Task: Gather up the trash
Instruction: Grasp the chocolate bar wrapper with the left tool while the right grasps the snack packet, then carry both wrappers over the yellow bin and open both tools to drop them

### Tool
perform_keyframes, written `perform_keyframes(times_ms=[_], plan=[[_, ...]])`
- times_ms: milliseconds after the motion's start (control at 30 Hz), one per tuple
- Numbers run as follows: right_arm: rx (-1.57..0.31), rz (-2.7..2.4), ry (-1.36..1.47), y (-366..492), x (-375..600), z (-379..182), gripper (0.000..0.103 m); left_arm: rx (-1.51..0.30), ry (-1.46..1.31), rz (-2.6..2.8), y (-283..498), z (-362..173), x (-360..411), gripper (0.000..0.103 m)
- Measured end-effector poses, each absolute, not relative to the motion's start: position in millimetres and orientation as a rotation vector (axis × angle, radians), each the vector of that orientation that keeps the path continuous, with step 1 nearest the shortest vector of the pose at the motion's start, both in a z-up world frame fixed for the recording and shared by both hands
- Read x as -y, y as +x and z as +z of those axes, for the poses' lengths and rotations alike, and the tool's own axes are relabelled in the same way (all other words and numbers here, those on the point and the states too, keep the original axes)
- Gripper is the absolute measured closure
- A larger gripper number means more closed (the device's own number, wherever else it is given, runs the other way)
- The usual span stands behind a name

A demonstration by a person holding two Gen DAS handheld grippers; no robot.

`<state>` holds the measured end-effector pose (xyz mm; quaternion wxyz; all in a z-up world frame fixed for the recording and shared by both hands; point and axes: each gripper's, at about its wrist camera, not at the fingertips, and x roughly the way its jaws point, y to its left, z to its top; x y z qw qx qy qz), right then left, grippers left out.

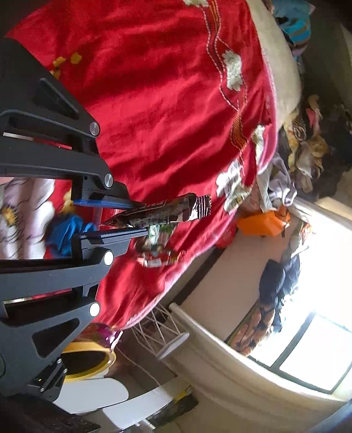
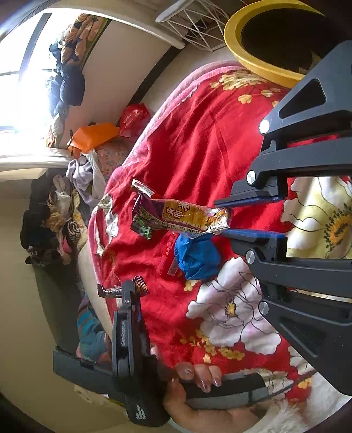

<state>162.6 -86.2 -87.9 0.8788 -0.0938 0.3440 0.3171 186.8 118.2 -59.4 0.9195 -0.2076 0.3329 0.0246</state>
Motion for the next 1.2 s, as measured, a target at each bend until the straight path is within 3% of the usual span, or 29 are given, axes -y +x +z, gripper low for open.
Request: perform_keyframes(times_ms=[1200], plan=[[-0.666, 0.365, 0.018, 151, 237, -56, 0.088, -0.626, -0.258, -0.285, 155, -11, 18, 0.094]])
